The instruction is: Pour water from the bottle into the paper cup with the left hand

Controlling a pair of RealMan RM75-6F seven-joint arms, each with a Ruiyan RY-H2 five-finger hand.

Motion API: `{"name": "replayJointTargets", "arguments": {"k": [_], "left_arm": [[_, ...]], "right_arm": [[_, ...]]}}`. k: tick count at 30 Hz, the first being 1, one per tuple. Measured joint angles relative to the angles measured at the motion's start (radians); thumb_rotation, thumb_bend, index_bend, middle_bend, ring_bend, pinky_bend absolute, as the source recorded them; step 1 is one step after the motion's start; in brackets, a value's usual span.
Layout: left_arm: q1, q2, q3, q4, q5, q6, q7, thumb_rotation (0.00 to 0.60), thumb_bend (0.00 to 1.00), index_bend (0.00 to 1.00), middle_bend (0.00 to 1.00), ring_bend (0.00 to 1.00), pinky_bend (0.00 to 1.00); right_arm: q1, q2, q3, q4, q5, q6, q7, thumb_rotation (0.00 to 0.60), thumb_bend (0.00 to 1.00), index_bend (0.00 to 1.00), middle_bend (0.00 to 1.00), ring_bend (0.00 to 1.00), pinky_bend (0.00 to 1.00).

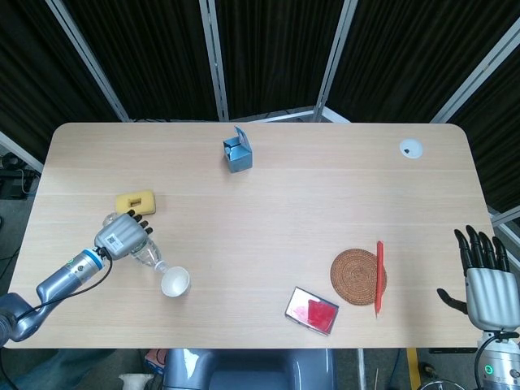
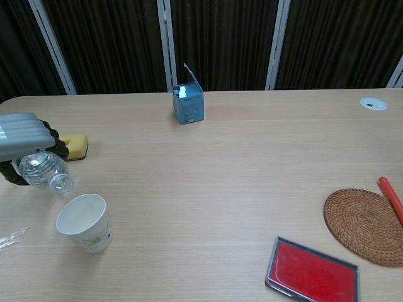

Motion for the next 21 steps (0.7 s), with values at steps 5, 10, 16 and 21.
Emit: {"name": "replayJointTargets", "arguments": {"k": [5,10,16,21], "left_arm": [[0.002,-0.015,0.010,0.021,0.017,0.019,0.015,0.600,0.48,0.68,0.50,0.37,0.41],[0.001,-0.023,0.012,0.027,0.018,0.023,0.015,0.600,0.48,0.68,0.50,0.37,0.41],[0.000,-0.026,0.012,0.029,0.018,0.029,0.023,0.600,0.48,0.68,0.50,0.37,0.41],[-0.002,-0.025,0.010,0.030,0.021,0.040,0.040,0.600,0.48,0.68,0.51,0.37,0.41]], "right_arm": [[0.001,-0.001,0.001,0.001,0.004,-0.002,-0.001,0.600,0.00,0.00,0.00,0.00,0.00],[0.001,0.000,0.001,0.001,0.006,-0.003,0.000,0.600,0.00,0.00,0.00,0.00,0.00],[0.001,-0.002,0.000,0.003,0.005,-0.001,-0.003,0.600,0.00,0.00,0.00,0.00,0.00],[0.001,-0.001,0.000,0.001,0.005,-0.001,-0.003,0.600,0.00,0.00,0.00,0.00,0.00]]}}
